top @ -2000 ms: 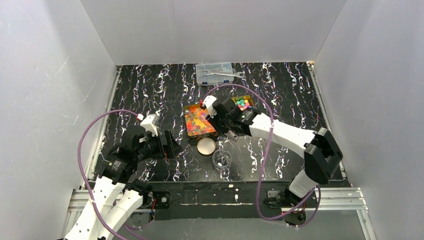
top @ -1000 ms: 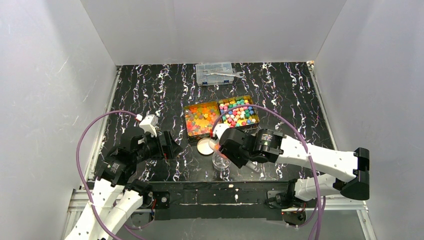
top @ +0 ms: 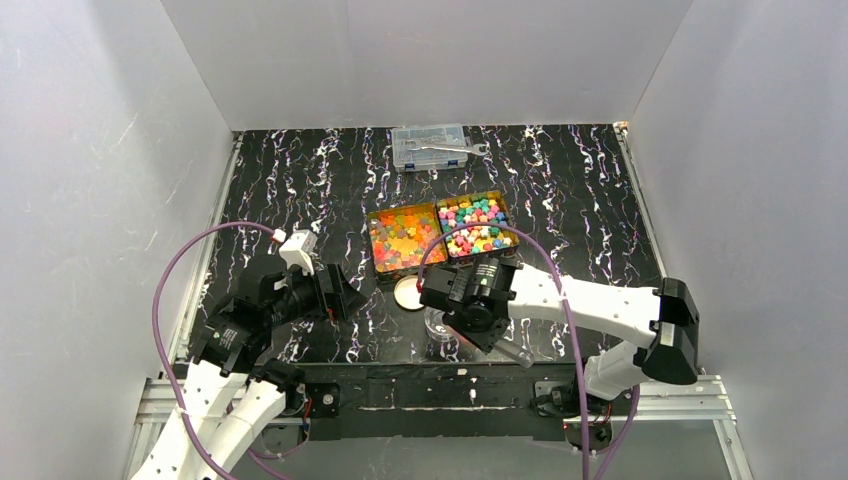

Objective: Pack the candies
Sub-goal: Place the fake candies in the packing bottle.

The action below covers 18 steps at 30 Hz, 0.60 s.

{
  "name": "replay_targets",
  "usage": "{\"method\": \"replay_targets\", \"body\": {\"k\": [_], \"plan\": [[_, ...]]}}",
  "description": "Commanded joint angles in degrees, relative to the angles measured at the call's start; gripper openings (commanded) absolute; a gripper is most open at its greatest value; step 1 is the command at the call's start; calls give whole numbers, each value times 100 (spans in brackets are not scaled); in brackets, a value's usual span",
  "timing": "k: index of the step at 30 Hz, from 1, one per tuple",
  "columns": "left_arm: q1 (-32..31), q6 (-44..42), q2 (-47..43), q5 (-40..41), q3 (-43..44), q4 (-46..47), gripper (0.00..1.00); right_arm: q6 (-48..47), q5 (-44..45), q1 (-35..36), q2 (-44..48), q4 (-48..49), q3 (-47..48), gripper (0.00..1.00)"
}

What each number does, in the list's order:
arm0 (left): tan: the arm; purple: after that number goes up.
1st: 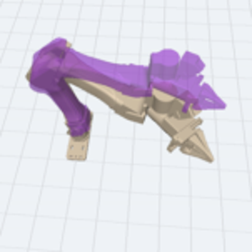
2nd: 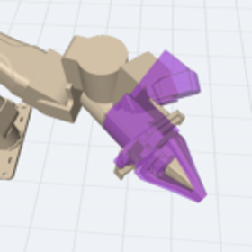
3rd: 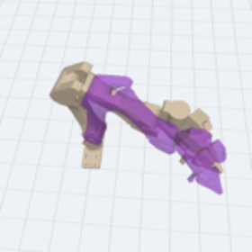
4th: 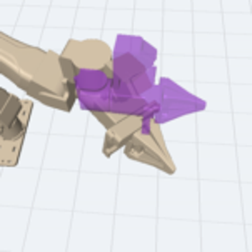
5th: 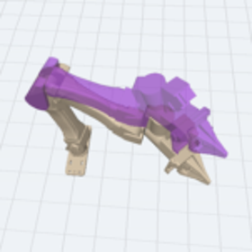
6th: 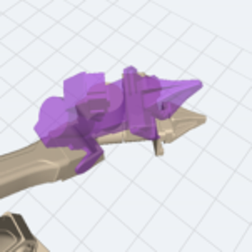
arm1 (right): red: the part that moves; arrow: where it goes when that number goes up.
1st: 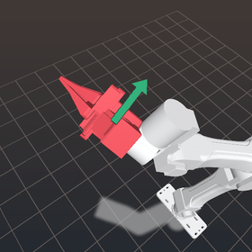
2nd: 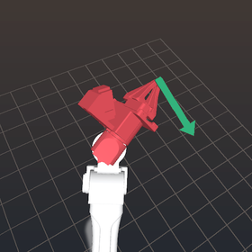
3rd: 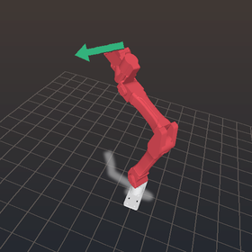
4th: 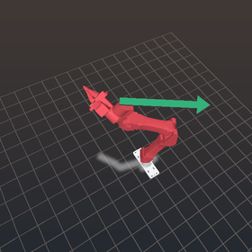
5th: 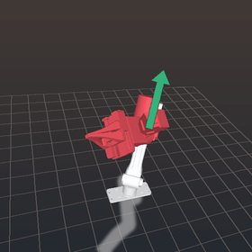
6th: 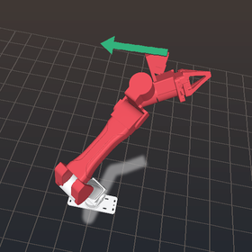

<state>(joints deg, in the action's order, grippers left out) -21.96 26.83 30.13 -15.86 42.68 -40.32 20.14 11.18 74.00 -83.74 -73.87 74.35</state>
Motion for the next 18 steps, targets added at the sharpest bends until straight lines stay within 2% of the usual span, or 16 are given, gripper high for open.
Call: {"method": "replay_targets", "body": {"k": [1, 18], "plan": [[-11, -90, -70, -136, -66, 48, 98, -154, -189, -153, -133, -289, 280, 1], [-11, -124, -104, -338, -93, 120, 98, -402, -331, -470, -628, -748, 748, 2]]}}
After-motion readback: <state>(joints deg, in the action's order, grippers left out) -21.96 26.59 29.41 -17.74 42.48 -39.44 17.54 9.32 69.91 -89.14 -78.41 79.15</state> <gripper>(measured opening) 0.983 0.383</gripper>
